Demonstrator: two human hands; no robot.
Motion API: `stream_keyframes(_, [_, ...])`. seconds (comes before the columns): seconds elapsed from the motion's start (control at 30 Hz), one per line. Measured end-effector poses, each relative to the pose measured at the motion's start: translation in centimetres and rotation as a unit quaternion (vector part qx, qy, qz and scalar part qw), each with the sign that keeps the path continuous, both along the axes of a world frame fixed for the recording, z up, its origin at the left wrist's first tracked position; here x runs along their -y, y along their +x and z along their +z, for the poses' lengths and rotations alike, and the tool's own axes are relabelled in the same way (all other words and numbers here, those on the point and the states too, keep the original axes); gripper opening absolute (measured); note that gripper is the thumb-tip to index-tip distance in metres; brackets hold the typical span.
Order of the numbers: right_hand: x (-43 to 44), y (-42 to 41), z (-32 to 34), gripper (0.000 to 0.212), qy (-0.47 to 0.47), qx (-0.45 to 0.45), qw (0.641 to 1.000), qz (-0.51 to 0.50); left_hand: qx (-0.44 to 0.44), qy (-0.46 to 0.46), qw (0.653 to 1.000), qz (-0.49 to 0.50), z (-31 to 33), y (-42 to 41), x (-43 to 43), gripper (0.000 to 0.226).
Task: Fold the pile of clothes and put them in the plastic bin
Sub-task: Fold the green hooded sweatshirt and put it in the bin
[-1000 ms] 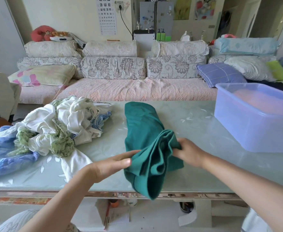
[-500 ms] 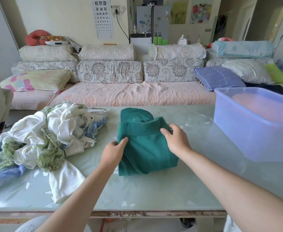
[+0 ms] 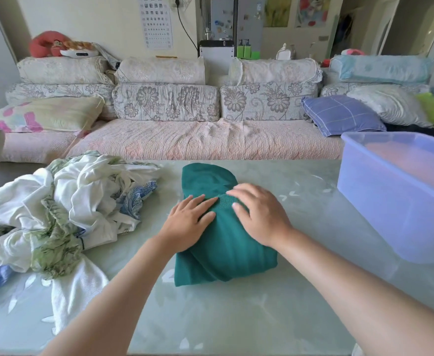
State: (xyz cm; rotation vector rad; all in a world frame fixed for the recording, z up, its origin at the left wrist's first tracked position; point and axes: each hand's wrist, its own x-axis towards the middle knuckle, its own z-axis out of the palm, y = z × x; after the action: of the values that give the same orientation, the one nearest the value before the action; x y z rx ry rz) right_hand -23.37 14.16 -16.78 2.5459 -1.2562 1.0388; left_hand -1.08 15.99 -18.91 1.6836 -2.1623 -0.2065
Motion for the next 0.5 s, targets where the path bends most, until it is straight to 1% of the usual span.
stream_keyframes(0.03, [0.2, 0.1, -0.1, 0.048, 0.047, -0.034, 0.998, 0.025, -0.034, 0.014, 0.999, -0.002, 0.0, 0.1, 0.6, 0.053])
stream_keyframes(0.1, [0.8, -0.2, -0.8, 0.056, 0.193, -0.082, 0.978, 0.024, -0.08, 0.042, 0.996, -0.009, 0.1, 0.3, 1.5, 0.046])
stream_keyframes(0.13, [1.2, -0.4, -1.2, 0.058, 0.256, -0.078, 0.963, 0.017, -0.098, 0.05, 0.994, -0.006, 0.1, 0.5, 1.8, 0.045])
stream_keyframes(0.17, [1.7, -0.6, -1.4, 0.06, 0.291, -0.063, 0.955, 0.014, -0.12, 0.047, 0.992, 0.001, 0.2, 0.7, 2.1, 0.043])
stream_keyframes(0.2, [2.1, -0.6, -1.4, 0.061, 0.3, -0.046, 0.953, 0.009, -0.143, 0.034, 0.989, 0.008, 0.4, 0.9, 2.4, 0.039])
stream_keyframes(0.27, [2.9, -0.3, -1.0, 0.059, 0.288, -0.024, 0.957, -0.006, -0.181, 0.013, 0.983, 0.02, 0.9, 1.3, 2.7, 0.026])
stream_keyframes(0.33, [3.3, 0.3, -0.6, 0.048, 0.277, -0.011, 0.961, -0.011, -0.192, 0.023, 0.981, 0.031, 1.2, 1.7, 3.0, 0.018])
stream_keyframes(0.43, [4.3, 0.9, -0.5, 0.036, 0.254, 0.005, 0.967, -0.024, -0.191, 0.022, 0.981, 0.033, 2.1, 1.7, 3.7, 0.022])
stream_keyframes(0.5, [5.0, 1.3, -0.4, 0.033, 0.201, 0.02, 0.978, -0.048, -0.213, -0.006, 0.975, 0.057, 2.7, 1.5, 4.4, 0.024])
